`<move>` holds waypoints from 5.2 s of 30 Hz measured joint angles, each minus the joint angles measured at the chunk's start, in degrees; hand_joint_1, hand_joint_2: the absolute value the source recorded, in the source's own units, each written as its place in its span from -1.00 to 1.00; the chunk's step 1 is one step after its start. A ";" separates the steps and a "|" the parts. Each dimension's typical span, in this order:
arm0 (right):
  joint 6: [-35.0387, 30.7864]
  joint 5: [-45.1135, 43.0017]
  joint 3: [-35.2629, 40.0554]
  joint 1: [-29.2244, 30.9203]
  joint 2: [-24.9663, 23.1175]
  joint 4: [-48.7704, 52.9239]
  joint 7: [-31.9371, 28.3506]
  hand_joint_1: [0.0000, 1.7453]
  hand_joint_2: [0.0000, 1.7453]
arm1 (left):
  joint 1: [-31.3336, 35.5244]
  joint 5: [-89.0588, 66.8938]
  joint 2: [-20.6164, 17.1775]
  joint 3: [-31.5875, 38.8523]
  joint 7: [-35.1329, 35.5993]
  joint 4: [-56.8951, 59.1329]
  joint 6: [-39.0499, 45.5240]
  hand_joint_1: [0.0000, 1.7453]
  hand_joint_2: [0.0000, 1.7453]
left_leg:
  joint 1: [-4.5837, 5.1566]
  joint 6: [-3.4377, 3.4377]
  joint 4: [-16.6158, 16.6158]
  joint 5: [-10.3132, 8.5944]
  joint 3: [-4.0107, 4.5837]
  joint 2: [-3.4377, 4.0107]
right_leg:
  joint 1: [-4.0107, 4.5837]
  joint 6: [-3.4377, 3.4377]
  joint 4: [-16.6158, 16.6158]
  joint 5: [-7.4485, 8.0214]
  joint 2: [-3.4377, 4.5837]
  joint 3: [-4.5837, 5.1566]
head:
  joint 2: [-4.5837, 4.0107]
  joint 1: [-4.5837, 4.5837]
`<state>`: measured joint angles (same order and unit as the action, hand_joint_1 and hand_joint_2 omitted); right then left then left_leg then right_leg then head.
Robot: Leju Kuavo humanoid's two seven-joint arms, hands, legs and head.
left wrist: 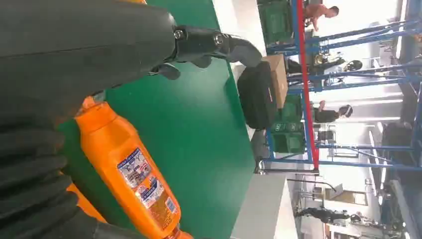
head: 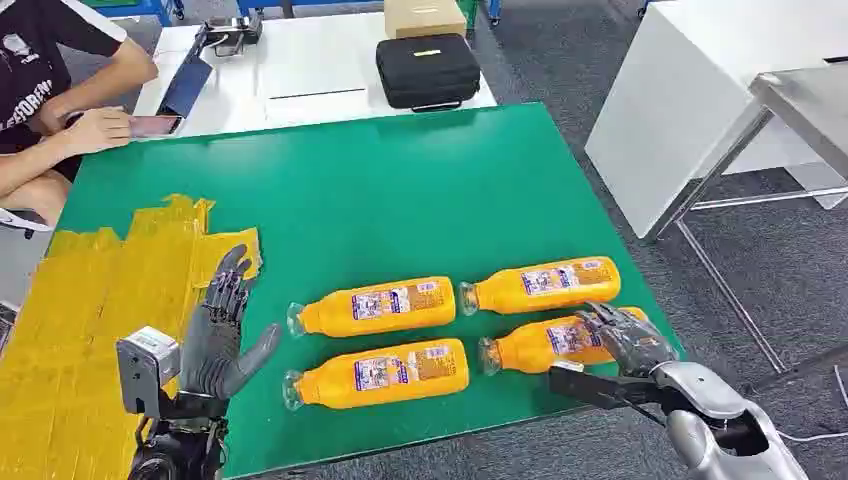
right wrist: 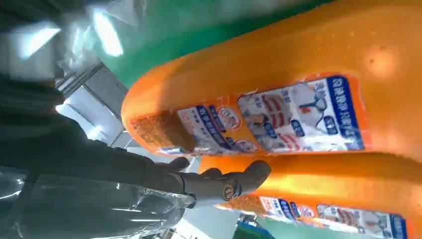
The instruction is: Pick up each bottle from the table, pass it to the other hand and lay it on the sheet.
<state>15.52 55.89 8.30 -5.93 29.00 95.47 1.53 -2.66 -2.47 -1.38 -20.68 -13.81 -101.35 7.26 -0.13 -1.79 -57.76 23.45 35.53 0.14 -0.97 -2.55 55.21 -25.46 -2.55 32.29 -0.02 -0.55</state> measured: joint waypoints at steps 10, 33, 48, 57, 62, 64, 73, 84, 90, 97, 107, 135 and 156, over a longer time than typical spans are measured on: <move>2.62 -2.36 3.04 2.99 1.82 -2.97 0.74 -1.00 1.00 | 0.50 0.17 0.00 -0.20 0.37 0.59 0.50 -1.00 1.00 | 0.00 0.00 0.00 0.00 -0.01 0.01 | 0.00 0.00 0.00 0.00 0.00 0.00 | 0.00 -0.02; 2.88 -2.05 6.78 5.34 4.63 -5.97 3.87 0.66 1.00 | 1.01 2.08 0.15 -0.26 1.27 2.95 0.55 -1.00 1.00 | 0.00 -0.01 -0.01 -0.01 -0.03 0.01 | 0.00 0.00 0.00 0.00 -0.01 -0.02 | 0.02 -0.02; 2.89 -2.91 8.09 5.96 5.16 -6.84 3.69 1.00 1.00 | 1.24 2.43 0.31 -0.24 1.22 4.22 0.72 -1.00 1.00 | -0.01 -0.01 -0.01 -0.01 -0.02 0.00 | 0.01 -0.01 0.00 0.01 0.00 -0.02 | 0.02 -0.02; 2.88 -2.86 8.37 6.12 5.16 -6.97 3.69 1.00 1.00 | 1.25 2.43 0.33 -0.22 1.20 4.24 0.72 -1.00 1.00 | 0.00 -0.01 -0.01 -0.01 -0.02 0.00 | 0.00 -0.01 0.00 0.01 0.00 -0.02 | 0.00 -0.02; -0.08 -3.95 8.48 6.08 4.98 -6.97 1.30 1.00 1.00 | 1.23 2.43 0.33 -0.22 1.18 4.26 0.92 -1.00 1.00 | -0.01 -0.01 -0.01 -0.01 -0.02 0.00 | 0.01 -0.01 0.00 0.01 0.00 -0.02 | 0.00 -0.04; -3.68 -6.55 8.35 5.91 4.40 -6.97 -1.91 1.00 1.00 | 1.15 2.40 0.35 -0.15 1.03 4.26 1.00 -1.00 1.00 | -0.01 -0.01 -0.01 -0.01 -0.02 0.01 | 0.02 0.00 0.00 0.01 0.00 -0.03 | 0.00 -0.02; -18.04 -15.78 4.33 5.46 -4.40 -3.65 -7.19 1.00 1.00 | 0.68 2.23 -0.15 0.44 -0.37 4.55 1.25 -1.00 1.00 | -0.07 0.00 0.00 -0.01 -0.01 0.01 | 0.06 0.02 0.01 -0.01 -0.01 -0.01 | 0.00 -0.02; -33.44 -19.65 1.33 1.80 -14.18 3.02 -8.24 1.00 1.00 | 0.73 1.33 0.04 -0.35 0.15 4.57 3.13 -1.00 1.00 | -0.05 0.00 0.00 0.00 0.00 0.01 | 0.05 0.02 0.01 -0.01 0.00 0.01 | 0.00 -0.02; -40.99 -19.17 1.95 2.71 -17.58 2.86 -11.19 1.00 1.00 | 1.94 3.22 0.02 -1.38 1.05 4.09 1.35 -1.00 1.00 | -0.07 0.02 0.00 -0.03 0.01 0.01 | 0.06 0.02 0.02 0.00 0.01 -0.01 | 0.00 -0.02; -45.75 -22.45 9.30 9.68 -23.15 -2.58 -13.03 1.00 1.00 | 9.88 7.32 0.02 -5.73 3.65 3.52 -2.73 -1.00 1.00 | -0.09 0.05 0.00 -0.12 0.00 0.01 | 0.09 0.02 0.04 0.03 0.02 -0.03 | 0.00 -0.02; -45.53 -25.73 18.25 18.24 -28.11 -10.58 -13.51 1.00 1.00 | 16.15 9.05 0.00 -10.75 3.98 3.06 -3.06 -1.00 1.00 | -0.09 0.05 0.00 -0.11 0.02 0.02 | 0.08 0.02 0.06 0.03 -0.01 -0.01 | 0.00 -0.02; -41.00 -28.02 32.19 28.95 -31.58 -17.29 -13.27 1.00 1.00 | 18.03 9.51 0.02 -12.81 2.91 3.06 -0.70 -1.00 1.00 | -0.10 0.06 0.00 -0.12 0.03 0.01 | 0.09 0.02 0.06 0.02 -0.01 0.01 | 0.00 0.00; -35.91 -27.12 39.54 31.12 -31.52 -19.82 -10.16 1.00 1.00 | 16.36 8.61 0.02 -9.90 1.44 3.06 1.27 -1.00 1.00 | -0.11 0.06 0.00 -0.12 0.04 0.02 | 0.09 0.03 0.06 0.02 -0.01 0.03 | 0.00 -0.02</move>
<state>-20.39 28.76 47.85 25.19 -2.51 75.65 -8.63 13.70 6.14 -1.36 -30.58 -12.37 -98.29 8.52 -0.24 -1.73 -57.76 23.33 35.56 0.15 -0.87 -2.53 55.27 -25.44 -2.56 32.32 -0.02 -0.57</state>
